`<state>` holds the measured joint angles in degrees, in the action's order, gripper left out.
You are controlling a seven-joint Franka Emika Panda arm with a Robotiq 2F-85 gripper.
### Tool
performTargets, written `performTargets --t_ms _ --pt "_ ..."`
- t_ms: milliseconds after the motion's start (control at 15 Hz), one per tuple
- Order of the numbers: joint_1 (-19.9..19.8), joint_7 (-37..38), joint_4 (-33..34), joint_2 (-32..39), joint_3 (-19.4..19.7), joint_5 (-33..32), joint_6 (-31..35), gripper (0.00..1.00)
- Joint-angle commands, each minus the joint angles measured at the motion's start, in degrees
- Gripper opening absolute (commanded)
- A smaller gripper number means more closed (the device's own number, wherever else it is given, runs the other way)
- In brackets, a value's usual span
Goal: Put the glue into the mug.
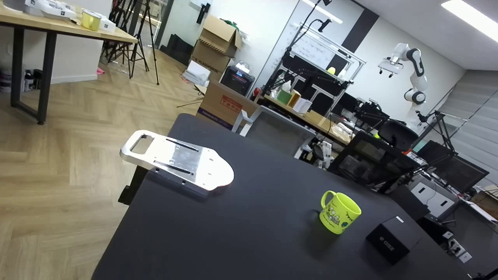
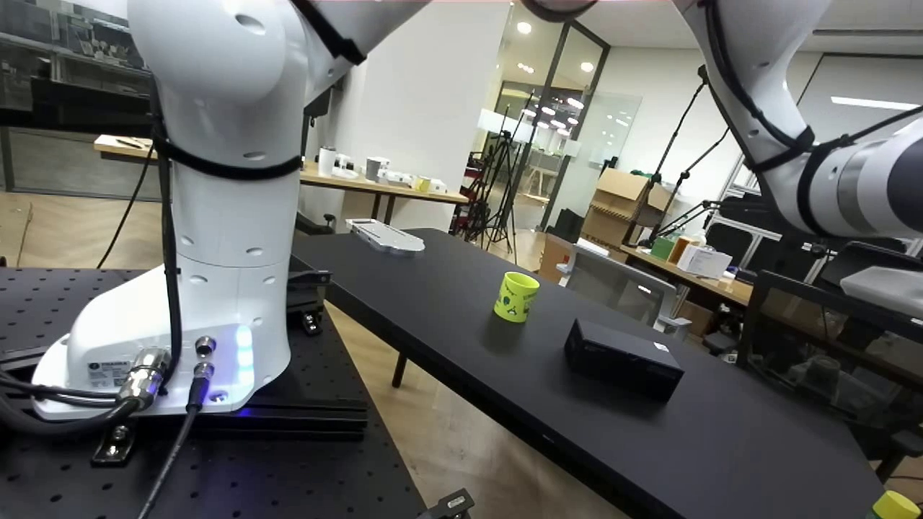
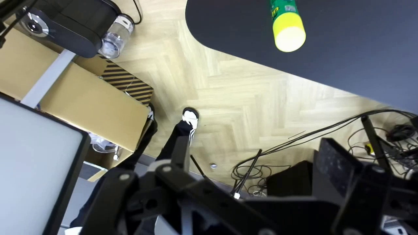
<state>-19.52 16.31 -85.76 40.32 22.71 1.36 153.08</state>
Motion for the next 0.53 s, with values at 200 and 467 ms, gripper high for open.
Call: performTargets --t_ms 200,467 --pt "0.04 10.26 17.22 13.57 0.57 2.01 -3.47 1.00" --pt "0.12 12.60 22.47 18.40 0.54 1.65 -5.40 1.00"
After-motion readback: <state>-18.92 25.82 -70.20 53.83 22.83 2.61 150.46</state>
